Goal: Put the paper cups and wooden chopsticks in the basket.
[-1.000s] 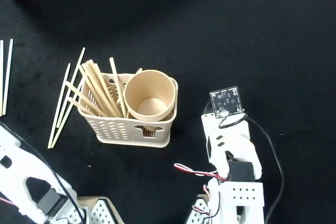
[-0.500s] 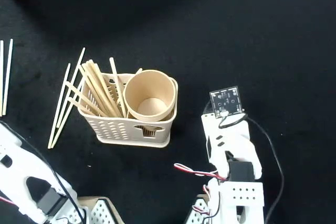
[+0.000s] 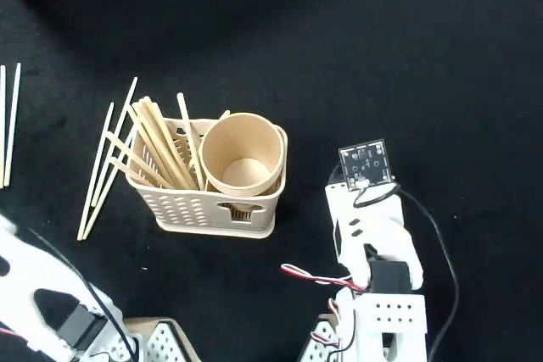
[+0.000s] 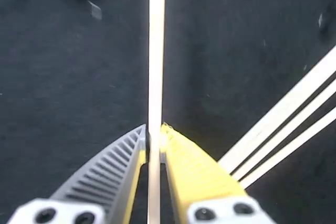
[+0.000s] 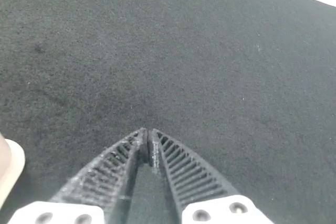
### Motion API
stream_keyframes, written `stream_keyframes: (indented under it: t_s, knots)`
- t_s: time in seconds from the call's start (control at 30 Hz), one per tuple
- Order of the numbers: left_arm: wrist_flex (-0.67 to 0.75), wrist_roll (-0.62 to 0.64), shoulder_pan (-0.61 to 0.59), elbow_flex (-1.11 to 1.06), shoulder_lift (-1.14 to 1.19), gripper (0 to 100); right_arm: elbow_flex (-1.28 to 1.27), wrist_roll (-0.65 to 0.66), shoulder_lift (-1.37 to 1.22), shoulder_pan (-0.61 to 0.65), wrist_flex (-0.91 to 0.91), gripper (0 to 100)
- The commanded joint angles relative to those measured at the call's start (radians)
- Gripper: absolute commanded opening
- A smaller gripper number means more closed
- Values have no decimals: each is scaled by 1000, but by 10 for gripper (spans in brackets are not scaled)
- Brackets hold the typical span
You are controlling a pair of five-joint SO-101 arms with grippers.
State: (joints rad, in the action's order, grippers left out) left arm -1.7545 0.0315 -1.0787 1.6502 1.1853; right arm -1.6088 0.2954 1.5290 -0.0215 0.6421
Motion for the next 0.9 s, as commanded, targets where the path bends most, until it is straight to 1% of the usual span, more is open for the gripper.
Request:
stream_keyframes:
  t_s: [0.0,0.1,0.17,0.33,0.47,0.63,0.73,0.87]
  knots:
    - [-11,41,-84,-65,-195,27,15,8,8,8,-8,14]
    - [-11,66,-122,-257,-362,27,15,8,8,8,-8,14]
    - [-11,64,-125,-417,-497,28,15,8,8,8,-8,14]
    - [-6,60,-62,-769,-872,28,15,8,8,8,-6,14]
    - [8,61,47,-970,-1152,28,15,8,8,8,-5,14]
    - [100,84,209,-1204,-1521,28,18,8,8,5,-3,14]
    - [210,123,300,-1389,-1769,28,19,8,8,5,-3,14]
    - [413,124,453,-1689,-2133,28,19,8,8,5,-3,14]
